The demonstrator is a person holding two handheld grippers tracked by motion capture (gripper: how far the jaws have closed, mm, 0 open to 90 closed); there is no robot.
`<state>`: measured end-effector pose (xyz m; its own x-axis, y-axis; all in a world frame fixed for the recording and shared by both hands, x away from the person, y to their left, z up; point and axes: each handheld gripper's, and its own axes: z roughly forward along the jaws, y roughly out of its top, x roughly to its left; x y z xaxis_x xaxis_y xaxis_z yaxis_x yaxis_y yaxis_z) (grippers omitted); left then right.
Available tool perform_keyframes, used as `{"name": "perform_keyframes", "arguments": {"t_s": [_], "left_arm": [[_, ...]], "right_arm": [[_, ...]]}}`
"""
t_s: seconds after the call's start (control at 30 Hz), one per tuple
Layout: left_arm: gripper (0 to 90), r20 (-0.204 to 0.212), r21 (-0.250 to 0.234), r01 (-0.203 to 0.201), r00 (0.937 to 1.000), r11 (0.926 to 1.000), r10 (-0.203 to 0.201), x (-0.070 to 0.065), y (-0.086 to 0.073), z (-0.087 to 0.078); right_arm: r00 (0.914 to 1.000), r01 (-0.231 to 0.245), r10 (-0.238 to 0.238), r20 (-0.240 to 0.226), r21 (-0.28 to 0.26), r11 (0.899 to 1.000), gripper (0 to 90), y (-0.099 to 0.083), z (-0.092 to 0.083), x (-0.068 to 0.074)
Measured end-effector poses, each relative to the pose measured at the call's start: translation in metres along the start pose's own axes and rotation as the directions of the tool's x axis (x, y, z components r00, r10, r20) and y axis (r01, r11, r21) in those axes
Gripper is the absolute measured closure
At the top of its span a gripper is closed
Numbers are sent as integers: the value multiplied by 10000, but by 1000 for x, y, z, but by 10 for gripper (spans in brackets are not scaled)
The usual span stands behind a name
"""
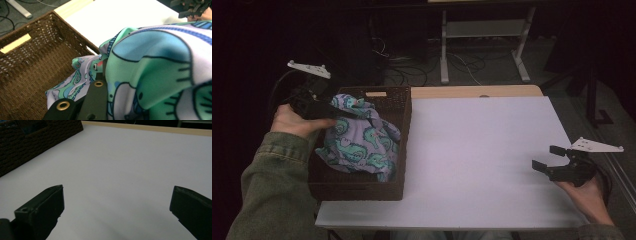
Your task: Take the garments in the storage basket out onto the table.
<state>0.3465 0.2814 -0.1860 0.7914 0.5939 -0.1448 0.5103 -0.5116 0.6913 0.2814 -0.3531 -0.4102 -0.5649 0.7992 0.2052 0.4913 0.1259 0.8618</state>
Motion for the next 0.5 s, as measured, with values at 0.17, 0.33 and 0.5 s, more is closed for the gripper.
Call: {"name": "perform_keyframes", "arguments": {"t_s": [0.17,0.33,0.5], "left_arm": [[829,-78,-127,-107,9999,9999,106,-2,9,-9],[829,-167,-228,-175,9997,9996,171,-3,18,-17],[829,-341,-302,-171,9993,9994,161,-3,27,-28]], "right_arm": [[10000,-31,31,-8,25,10000,0,0,0,0],[10000,-17,17,-28,25,10000,0,0,0,0],[10000,-28,28,-47,27,10000,0,0,0,0]]}}
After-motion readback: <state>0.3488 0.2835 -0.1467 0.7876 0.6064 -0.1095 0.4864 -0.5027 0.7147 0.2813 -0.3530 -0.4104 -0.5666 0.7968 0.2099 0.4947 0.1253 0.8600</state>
